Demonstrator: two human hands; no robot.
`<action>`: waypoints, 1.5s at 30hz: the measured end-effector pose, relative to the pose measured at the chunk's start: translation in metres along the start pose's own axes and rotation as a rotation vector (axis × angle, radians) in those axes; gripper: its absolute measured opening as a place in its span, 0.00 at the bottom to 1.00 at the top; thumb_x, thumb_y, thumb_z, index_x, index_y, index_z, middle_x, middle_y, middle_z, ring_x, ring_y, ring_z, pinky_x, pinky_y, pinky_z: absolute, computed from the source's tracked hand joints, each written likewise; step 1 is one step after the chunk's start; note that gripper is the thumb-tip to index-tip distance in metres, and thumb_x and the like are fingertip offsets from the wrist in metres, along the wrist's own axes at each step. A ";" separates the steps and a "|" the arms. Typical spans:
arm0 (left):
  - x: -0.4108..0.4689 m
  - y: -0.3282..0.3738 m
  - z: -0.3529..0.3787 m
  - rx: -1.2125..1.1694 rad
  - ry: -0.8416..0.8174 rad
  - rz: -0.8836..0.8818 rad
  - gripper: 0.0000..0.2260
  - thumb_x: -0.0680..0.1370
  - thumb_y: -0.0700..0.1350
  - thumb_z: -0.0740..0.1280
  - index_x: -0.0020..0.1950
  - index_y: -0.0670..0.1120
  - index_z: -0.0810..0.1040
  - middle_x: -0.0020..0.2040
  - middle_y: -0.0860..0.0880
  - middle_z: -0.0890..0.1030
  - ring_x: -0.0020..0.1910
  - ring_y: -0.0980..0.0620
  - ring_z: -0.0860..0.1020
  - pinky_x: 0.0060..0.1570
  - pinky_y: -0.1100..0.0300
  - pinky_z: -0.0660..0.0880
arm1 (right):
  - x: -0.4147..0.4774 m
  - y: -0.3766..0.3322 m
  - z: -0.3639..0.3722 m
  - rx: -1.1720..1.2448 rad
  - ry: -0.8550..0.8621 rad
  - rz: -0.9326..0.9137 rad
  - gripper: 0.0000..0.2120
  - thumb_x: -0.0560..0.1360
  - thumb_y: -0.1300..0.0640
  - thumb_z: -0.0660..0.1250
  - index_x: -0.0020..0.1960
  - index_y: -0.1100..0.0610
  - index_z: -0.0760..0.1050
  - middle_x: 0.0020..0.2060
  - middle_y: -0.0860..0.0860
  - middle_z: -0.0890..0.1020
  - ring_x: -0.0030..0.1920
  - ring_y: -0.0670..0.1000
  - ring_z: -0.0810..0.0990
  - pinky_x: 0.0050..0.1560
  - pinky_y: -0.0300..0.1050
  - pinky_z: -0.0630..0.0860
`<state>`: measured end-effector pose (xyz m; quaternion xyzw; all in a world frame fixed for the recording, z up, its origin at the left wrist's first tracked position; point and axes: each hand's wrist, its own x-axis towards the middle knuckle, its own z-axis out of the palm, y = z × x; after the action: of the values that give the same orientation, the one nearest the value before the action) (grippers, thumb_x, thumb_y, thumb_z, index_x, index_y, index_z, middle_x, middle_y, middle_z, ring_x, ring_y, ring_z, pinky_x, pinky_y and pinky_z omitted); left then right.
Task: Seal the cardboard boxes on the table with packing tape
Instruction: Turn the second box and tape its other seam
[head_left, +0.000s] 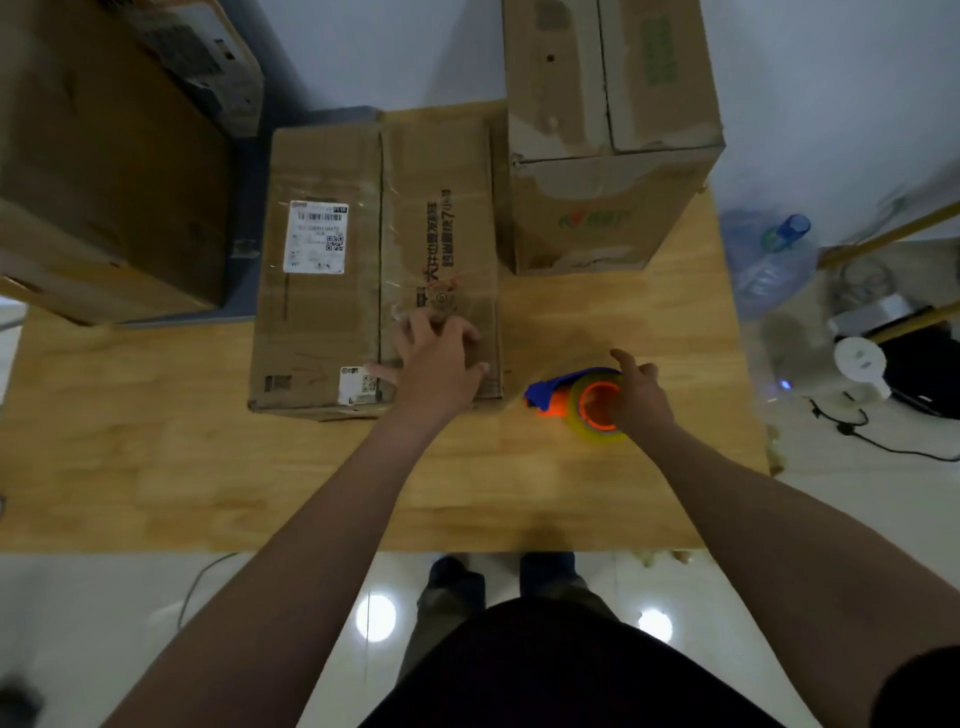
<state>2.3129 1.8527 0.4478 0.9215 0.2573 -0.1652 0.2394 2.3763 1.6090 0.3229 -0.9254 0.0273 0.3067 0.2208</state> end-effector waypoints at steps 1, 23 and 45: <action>0.002 0.001 -0.002 -0.021 -0.014 -0.020 0.12 0.77 0.53 0.74 0.57 0.59 0.73 0.72 0.50 0.57 0.77 0.45 0.50 0.69 0.19 0.42 | 0.001 0.003 0.001 0.004 -0.012 -0.006 0.37 0.77 0.62 0.66 0.80 0.45 0.55 0.64 0.62 0.67 0.55 0.71 0.77 0.56 0.64 0.76; -0.046 0.032 -0.089 -0.773 -0.168 -0.144 0.19 0.84 0.57 0.60 0.53 0.44 0.83 0.49 0.46 0.85 0.42 0.47 0.82 0.42 0.56 0.76 | -0.090 -0.078 -0.077 0.854 0.244 -0.282 0.30 0.65 0.75 0.63 0.59 0.47 0.70 0.52 0.53 0.80 0.51 0.57 0.82 0.40 0.50 0.79; -0.066 -0.041 -0.146 -1.188 -0.276 -0.182 0.18 0.84 0.59 0.61 0.55 0.47 0.83 0.47 0.50 0.87 0.56 0.44 0.84 0.62 0.39 0.77 | -0.117 -0.172 -0.064 0.755 0.282 -0.566 0.40 0.64 0.75 0.63 0.64 0.36 0.75 0.63 0.51 0.77 0.61 0.50 0.78 0.61 0.57 0.79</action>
<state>2.2627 1.9345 0.5830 0.5753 0.3494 -0.1314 0.7278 2.3496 1.7265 0.5039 -0.7845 -0.0863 0.0752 0.6095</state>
